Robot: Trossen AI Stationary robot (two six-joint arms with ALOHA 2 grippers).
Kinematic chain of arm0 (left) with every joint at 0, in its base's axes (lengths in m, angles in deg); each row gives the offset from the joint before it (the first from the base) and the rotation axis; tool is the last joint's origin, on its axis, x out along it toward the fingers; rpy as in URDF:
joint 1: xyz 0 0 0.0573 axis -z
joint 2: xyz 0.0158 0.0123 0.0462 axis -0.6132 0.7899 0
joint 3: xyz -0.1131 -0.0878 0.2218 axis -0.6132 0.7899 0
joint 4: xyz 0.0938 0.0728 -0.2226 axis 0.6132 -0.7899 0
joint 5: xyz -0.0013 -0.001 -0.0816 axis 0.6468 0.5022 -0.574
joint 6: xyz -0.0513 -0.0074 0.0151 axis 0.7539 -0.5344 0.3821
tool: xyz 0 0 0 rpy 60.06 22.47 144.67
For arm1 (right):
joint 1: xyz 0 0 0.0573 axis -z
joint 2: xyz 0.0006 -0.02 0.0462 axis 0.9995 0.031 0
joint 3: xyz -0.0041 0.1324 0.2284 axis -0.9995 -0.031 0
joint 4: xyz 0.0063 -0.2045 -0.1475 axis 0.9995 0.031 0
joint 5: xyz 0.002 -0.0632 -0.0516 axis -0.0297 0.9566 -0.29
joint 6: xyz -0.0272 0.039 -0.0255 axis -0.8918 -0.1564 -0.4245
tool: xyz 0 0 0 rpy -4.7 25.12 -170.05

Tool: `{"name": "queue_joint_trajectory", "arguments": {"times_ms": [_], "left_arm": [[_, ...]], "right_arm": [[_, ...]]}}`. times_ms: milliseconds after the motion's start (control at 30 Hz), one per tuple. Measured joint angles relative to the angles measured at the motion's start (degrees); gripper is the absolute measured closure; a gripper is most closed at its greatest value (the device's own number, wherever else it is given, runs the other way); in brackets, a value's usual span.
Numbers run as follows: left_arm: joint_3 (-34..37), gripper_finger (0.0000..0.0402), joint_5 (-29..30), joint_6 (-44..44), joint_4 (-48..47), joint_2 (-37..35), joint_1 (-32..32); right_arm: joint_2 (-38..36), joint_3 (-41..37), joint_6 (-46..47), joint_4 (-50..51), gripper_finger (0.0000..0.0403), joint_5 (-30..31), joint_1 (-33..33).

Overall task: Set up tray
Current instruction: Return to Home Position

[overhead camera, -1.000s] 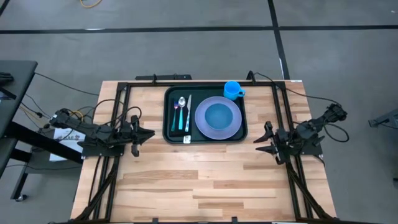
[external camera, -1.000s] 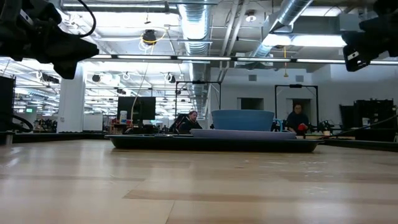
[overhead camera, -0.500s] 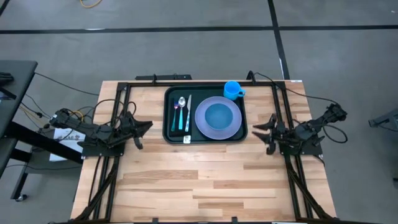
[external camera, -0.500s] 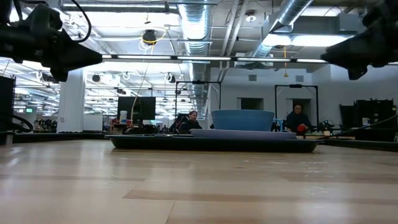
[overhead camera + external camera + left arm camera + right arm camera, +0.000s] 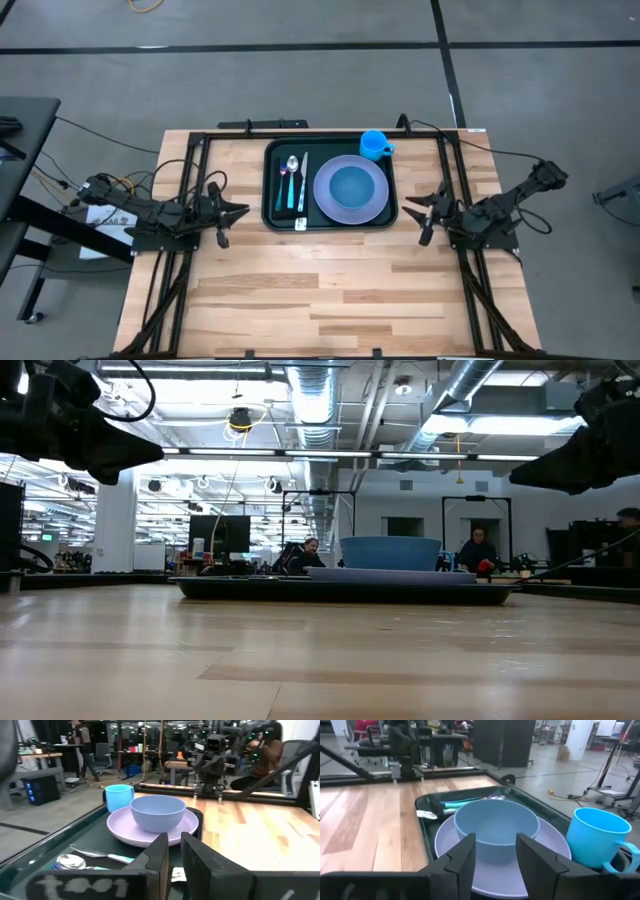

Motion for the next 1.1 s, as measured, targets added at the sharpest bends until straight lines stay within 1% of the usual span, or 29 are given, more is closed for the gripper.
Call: {"name": "queue_joint_trajectory", "arguments": {"times_ms": [133, 467, 1100], "left_arm": [[0.01, 0.036, 1.44, 0.14, 0.0, -0.01, 0.0], [0.04, 0.036, 1.47, 0.43, 0.02, -0.01, 0.0], [0.04, 0.036, 1.53, 0.47, 0.04, -0.01, 0.0]], "right_arm": [[1.61, -0.01, 0.14, 0.01, 0.0269, -0.02, 0.0], [1.69, 0.87, 0.12, -2.92, 0.0266, -0.01, 0.0], [1.71, 1.33, 0.12, -2.75, 0.0264, -0.16, -0.11]]}}
